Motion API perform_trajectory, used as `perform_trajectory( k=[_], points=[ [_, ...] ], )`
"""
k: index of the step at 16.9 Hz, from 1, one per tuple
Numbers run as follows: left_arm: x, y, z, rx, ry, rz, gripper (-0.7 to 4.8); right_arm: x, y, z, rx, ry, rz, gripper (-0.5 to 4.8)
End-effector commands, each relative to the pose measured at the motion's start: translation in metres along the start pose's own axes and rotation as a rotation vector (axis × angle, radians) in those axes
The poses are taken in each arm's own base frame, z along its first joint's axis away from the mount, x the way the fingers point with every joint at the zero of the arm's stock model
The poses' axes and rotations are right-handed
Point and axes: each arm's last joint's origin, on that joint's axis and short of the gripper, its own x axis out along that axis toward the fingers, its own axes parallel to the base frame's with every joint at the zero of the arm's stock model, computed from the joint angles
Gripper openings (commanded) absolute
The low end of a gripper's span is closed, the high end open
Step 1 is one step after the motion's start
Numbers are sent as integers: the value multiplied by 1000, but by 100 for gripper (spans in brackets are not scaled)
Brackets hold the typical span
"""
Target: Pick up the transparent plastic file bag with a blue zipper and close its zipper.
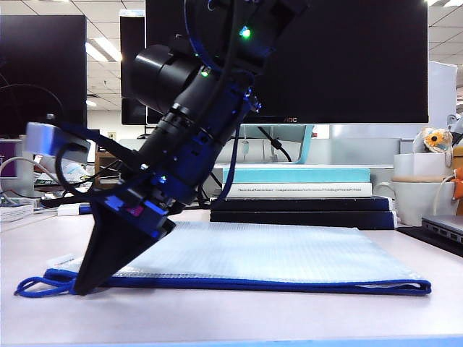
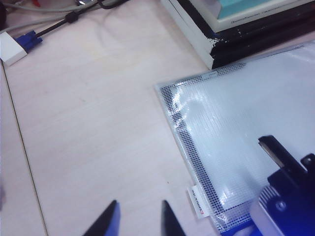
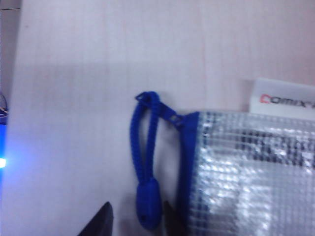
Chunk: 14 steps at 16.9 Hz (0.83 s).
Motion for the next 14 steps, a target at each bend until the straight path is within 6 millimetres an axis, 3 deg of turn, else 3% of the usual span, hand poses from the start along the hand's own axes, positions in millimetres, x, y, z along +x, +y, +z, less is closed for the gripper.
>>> perform_trajectory(
  k=[1,2,4,8,14],
  points=[
    [3,2,2,6,-9,0,120,4,10,10,-34,-20,16,102],
    [4,2,2,4,-3,-2,120,5,11,10,-35,-17,19,102],
    [11,4,0,-6,23,-12,120,6,11,9,-31,-5,14,5],
    [15,5,0,19,32,-18,120,1,11,11,15,-12,4,-4],
    [15,4,3,226,-28,-95,122,-64,28,37,-25,-74,-148,-4]
  ],
)
